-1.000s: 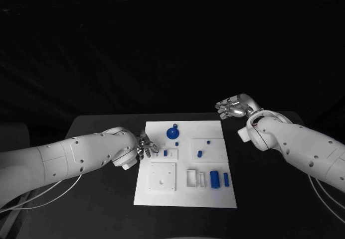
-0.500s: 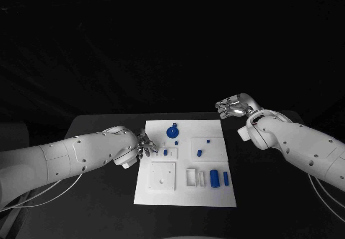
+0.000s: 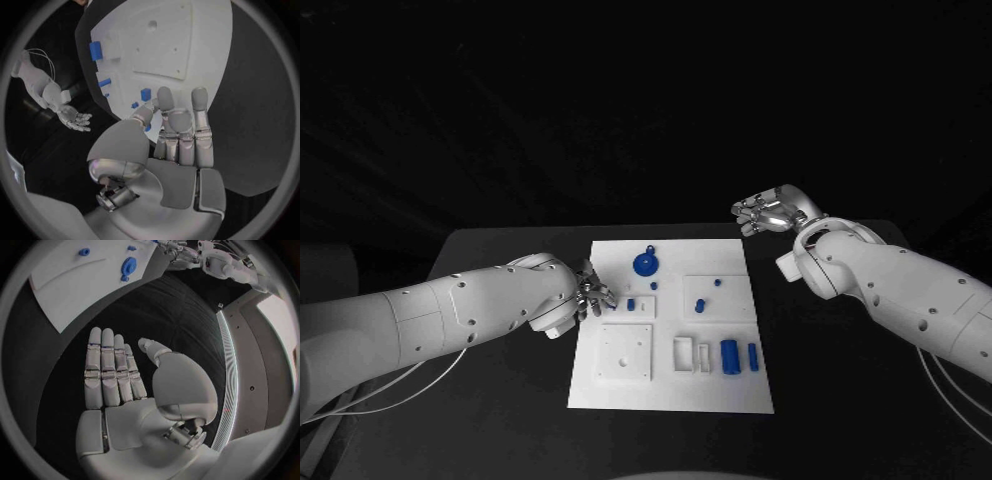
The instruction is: Assemble the parts on the task board
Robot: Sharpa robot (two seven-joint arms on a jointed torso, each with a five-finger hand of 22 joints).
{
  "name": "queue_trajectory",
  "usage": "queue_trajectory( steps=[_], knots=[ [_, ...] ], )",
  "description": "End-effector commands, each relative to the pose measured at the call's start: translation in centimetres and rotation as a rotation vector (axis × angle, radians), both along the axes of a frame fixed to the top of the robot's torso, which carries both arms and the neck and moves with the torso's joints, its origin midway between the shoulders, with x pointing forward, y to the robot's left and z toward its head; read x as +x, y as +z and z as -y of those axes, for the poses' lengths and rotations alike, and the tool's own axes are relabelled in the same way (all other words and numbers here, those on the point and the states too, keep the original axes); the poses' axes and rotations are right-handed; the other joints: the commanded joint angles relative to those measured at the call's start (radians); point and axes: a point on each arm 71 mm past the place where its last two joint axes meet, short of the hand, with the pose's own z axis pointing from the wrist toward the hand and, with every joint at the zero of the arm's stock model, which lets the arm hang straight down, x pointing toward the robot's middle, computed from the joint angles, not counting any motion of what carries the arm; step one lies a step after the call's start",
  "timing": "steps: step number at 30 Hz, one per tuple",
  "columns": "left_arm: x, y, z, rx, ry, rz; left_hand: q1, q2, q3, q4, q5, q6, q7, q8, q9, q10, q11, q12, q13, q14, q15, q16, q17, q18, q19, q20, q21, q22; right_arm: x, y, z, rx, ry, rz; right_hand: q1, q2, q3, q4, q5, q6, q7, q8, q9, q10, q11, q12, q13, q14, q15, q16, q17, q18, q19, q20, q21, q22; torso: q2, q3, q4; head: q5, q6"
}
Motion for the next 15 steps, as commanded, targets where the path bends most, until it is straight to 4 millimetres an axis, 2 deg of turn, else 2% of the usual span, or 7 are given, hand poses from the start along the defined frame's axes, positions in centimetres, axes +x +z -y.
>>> queue_trajectory(
  steps=[1,4,15],
  knots=[
    [-0.15,-0.19,0.2,0.015,-0.029,-0.017,-0.001,0.013,0.004,-0.004,0.004,0.172,-0.108,0.006,0.091,0.043,-0.011,0.004,0.001,-0.005,-0.005,0.004,-0.002,-0.015,-0.004,-0.002,0.003,0.019,0.02,0.01,0.0,-0.006,0.005,-0.001,-0.006,0.007,0.006,0.011,0.005,0.002,0.004,-0.003,-0.001,-0.001,0.004,-0.002,-0.001,0.004,0.0,-0.005,-0.002,0.0,-0.004,0.003,0.006,-0.005,0.0,0.0002,0.0006,-0.002,-0.002],
    [-0.21,-0.23,0.24,0.018,-0.034,-0.021,-0.001,0.013,0.004,-0.004,0.004,0.172,-0.108,0.006,0.091,0.043,-0.011,0.004,0.001,-0.005,-0.005,0.004,-0.002,-0.015,-0.004,-0.002,0.003,0.019,0.02,0.0,0.01,-0.007,0.006,-0.002,-0.009,0.002,0.023,0.018,0.004,0.002,0.004,-0.003,0.0,-0.001,0.004,-0.001,-0.001,0.005,0.0,-0.005,-0.002,0.0,-0.004,0.003,0.007,-0.006,0.0,-0.0001,0.0005,-0.002,-0.003],
    [-0.22,-0.29,0.2,0.028,-0.043,-0.021,-0.001,0.013,0.004,-0.004,0.004,0.172,-0.108,0.006,0.091,0.043,-0.011,0.004,0.001,-0.005,-0.005,0.004,-0.002,-0.015,-0.004,-0.002,0.003,0.019,0.03,-0.04,0.01,-0.007,0.007,-0.004,-0.009,0.0,0.024,0.019,0.005,0.002,0.004,-0.003,0.0,-0.001,0.004,-0.001,-0.001,0.004,0.0,-0.005,-0.002,0.0,-0.005,0.003,0.007,-0.007,0.0,0.0004,0.0002,-0.002,-0.003]
  ],
)
